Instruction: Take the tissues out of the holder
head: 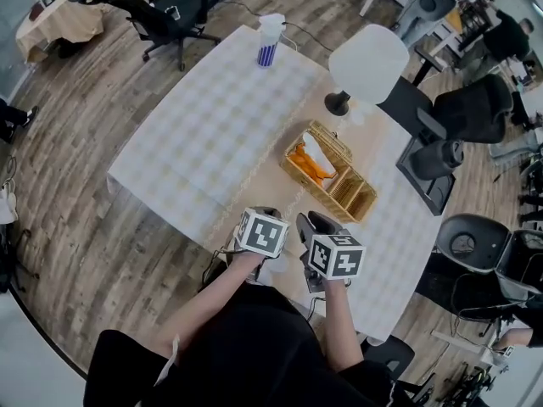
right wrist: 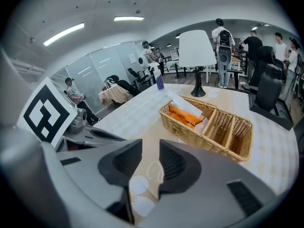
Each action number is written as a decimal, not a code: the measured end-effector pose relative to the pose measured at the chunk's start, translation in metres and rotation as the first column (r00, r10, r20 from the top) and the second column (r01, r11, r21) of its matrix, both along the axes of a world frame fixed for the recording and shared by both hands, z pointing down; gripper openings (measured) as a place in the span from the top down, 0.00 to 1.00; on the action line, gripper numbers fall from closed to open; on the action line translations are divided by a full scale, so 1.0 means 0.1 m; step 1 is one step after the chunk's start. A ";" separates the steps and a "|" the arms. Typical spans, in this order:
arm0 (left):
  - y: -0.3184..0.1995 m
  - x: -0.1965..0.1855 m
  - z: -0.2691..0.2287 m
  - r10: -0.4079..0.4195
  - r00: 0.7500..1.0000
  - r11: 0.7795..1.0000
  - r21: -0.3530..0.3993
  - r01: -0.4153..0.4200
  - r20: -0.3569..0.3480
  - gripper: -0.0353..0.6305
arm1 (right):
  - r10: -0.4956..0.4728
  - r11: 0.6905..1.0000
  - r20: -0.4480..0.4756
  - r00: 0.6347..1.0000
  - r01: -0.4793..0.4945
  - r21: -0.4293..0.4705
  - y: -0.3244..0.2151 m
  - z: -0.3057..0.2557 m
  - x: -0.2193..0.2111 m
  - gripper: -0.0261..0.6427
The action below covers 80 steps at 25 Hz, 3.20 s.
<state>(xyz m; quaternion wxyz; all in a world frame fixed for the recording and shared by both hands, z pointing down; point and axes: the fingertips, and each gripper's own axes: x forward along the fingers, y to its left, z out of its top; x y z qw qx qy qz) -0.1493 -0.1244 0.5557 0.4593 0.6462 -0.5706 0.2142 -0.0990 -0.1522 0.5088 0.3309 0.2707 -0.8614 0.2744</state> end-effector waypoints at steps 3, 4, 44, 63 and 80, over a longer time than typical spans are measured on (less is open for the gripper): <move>-0.08 -0.06 0.03 -0.001 1.000 1.000 -0.005 0.001 -0.005 0.95 | -0.013 1.000 0.002 1.000 0.013 0.008 -0.14 0.00 -0.05 0.75; -0.10 -0.07 0.05 -0.002 1.000 1.000 -0.006 0.002 -0.007 0.95 | -0.018 1.000 0.000 1.000 0.018 0.014 -0.19 0.00 -0.06 0.73; -0.40 -0.71 0.62 -0.075 0.993 0.993 -0.103 0.065 -0.092 0.95 | -0.245 0.960 -0.397 0.885 0.278 0.027 -1.68 0.81 -0.40 0.47; -0.41 -0.71 0.73 -0.083 0.991 0.990 -0.120 0.070 -0.107 0.95 | -0.346 0.927 -0.480 0.806 0.373 -0.042 -1.62 1.07 -0.48 0.75; -0.44 -0.64 0.75 -0.049 0.993 0.993 -0.112 0.037 -0.108 0.95 | -0.369 0.894 -0.514 0.774 0.446 0.031 -1.57 0.95 -0.49 0.91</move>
